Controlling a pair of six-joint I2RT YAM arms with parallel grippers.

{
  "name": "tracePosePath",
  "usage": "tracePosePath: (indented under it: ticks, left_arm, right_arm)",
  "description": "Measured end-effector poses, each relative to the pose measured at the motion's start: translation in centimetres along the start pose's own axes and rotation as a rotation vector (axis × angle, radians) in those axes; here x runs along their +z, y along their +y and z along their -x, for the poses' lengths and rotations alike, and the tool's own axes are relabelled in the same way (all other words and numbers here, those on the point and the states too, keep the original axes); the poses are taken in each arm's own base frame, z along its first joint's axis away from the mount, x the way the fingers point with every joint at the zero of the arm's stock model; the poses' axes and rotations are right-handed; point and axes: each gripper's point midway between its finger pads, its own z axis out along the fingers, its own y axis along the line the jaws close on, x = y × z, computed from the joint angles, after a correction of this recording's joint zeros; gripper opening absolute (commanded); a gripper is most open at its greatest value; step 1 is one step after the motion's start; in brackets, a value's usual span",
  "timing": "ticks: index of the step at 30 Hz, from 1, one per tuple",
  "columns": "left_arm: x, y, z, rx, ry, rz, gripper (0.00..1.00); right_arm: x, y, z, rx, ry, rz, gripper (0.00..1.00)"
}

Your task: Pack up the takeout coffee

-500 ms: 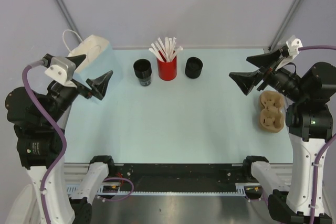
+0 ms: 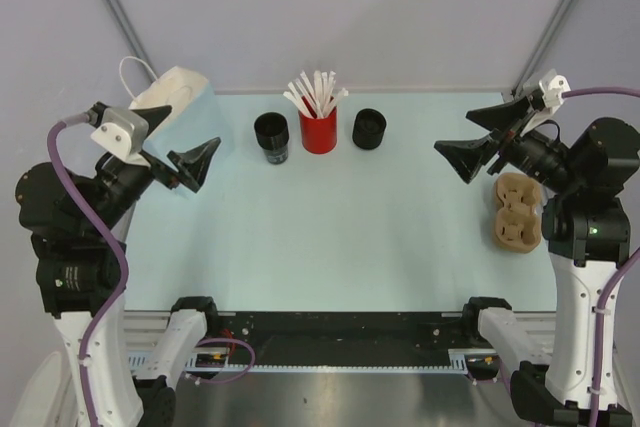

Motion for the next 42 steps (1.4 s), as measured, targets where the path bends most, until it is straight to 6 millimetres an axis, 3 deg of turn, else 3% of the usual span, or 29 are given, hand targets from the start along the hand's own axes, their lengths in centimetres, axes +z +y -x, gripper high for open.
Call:
tracePosePath:
  ticks: [11, 25, 30, 37, 42]
  left_arm:
    - [0.3, -0.2, -0.1, 0.008, -0.007, -0.026, 0.99]
    - [3.1, 1.6, -4.4, 0.028, 0.106, -0.045, 0.99]
    - [5.8, 0.5, -8.0, 0.06, 0.208, -0.11, 0.99]
    - [9.4, -3.3, -16.7, 0.109, 0.407, -0.244, 0.99]
    - [12.7, -3.5, -21.5, 0.107, 0.507, -0.281, 1.0]
  right_arm:
    - [0.4, -0.5, -0.9, 0.019, 0.016, 0.0, 1.0]
    - [2.4, -5.8, -2.8, 0.057, 0.04, -0.172, 1.0]
    - [3.4, -6.9, -5.0, 0.074, 0.111, -0.206, 1.0]
    - [4.3, -9.0, -11.2, 0.123, 0.279, -0.247, 1.0]
    - [4.6, -9.5, -15.2, 0.136, 0.373, -0.255, 1.0]
